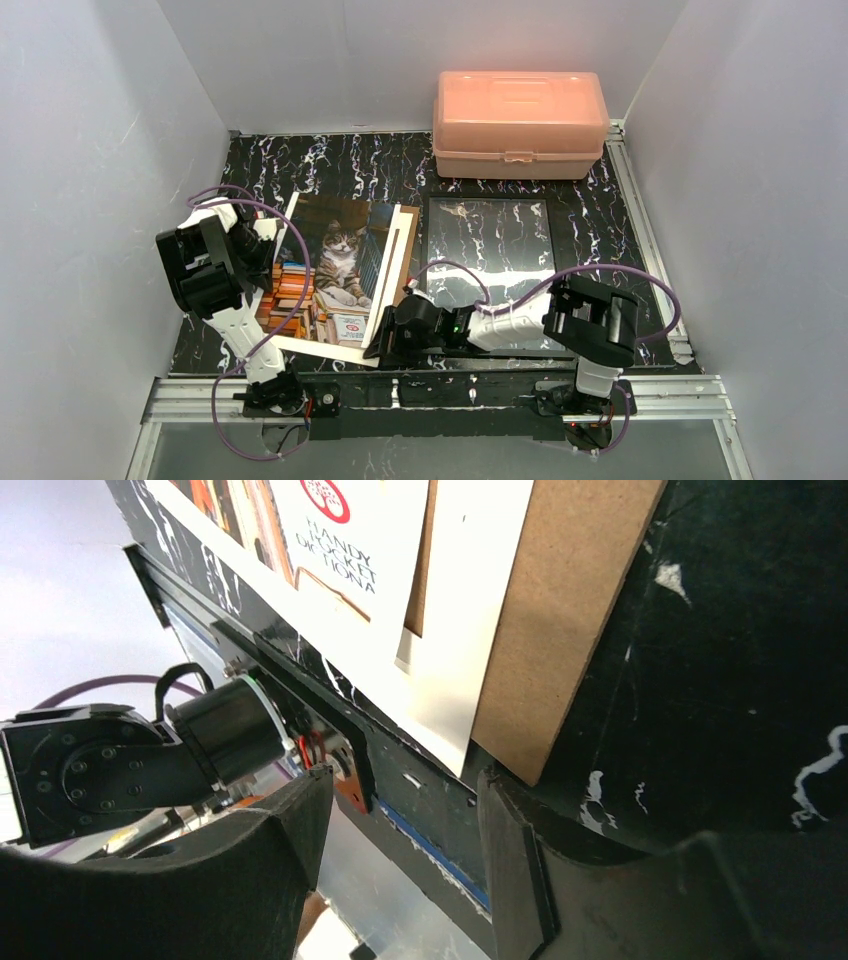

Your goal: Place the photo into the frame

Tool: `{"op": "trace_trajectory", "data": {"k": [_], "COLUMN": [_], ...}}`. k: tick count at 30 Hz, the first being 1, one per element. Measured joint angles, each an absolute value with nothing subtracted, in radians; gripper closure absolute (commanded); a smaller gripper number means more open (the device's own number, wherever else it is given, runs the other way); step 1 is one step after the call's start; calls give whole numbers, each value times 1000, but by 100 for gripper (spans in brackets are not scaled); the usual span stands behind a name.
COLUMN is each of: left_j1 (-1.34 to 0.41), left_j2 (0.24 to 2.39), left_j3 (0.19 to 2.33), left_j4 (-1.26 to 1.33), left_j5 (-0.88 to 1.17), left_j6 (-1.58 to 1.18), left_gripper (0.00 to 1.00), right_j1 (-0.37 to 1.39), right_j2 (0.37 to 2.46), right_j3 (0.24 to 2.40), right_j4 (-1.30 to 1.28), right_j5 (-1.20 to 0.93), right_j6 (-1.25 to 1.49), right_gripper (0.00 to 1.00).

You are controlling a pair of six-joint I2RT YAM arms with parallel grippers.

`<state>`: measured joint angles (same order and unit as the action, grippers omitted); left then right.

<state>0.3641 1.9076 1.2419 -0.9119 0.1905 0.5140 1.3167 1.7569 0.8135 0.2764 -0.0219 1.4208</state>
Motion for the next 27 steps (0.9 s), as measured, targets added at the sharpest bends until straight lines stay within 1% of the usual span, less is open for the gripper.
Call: {"op": "trace_trajectory", "data": {"k": [4,9,15,20,23,27], "left_j1": [364,363,360,358,358,358], "left_j2": [1908,1908,1908,1908,1908,1908], "left_j3": [1242,1242,1242,1242,1242,1242], "left_j4": [-912,-912,-912,-912,-912,-912], "left_j5": [190,188,184,181,180,181], "left_j6": [513,513,513,513,513,513], "left_gripper": [100,100,100,100,100,100], "right_j1": [1344,1364,1370,1374,1375,1375], "right_j2": [1761,1761,1790,1824,1824,1824], "right_j3": [797,731,653,639,639,639], "right_j4": [326,458,667,781,833,886], "right_j5": [52,126,158,165,169,175], "right_j6": [1462,1515,1534,1516,1499,1481], "right_gripper": [37,37,41,44,43,38]}}
